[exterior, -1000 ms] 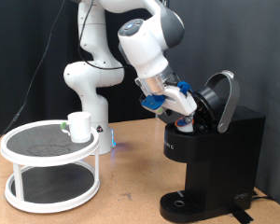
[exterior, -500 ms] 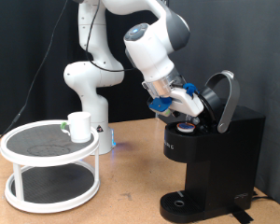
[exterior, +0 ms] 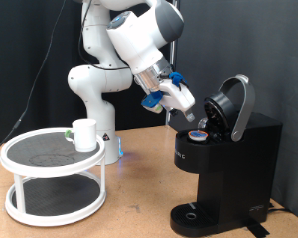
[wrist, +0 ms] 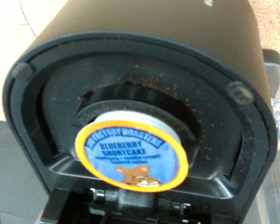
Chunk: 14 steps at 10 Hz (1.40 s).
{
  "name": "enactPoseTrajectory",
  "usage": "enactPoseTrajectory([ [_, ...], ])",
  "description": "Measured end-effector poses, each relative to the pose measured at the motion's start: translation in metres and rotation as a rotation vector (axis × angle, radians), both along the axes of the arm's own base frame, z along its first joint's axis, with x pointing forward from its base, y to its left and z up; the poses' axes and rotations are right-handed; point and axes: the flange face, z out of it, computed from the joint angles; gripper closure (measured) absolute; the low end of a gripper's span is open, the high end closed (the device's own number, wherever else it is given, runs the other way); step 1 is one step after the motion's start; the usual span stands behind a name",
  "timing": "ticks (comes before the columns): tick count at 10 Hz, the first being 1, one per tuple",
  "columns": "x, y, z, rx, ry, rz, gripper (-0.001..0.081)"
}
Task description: Make a cup of coffee with the keurig machine
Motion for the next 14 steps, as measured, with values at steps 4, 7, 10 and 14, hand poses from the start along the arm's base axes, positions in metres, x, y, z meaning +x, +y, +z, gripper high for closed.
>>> enactPoseTrajectory([
  [4,0.002,-0.009,0.032,0.152,-0.052,-0.042,0.0072],
  [7,0.005,-0.019,0.080,0.232,-0.101,-0.075,0.0072],
  [10,0.009,-0.025,0.119,0.277,-0.121,-0.084,0.0072],
  [14,0.011,-0.003,0.121,0.348,-0.105,-0.054,0.0072],
])
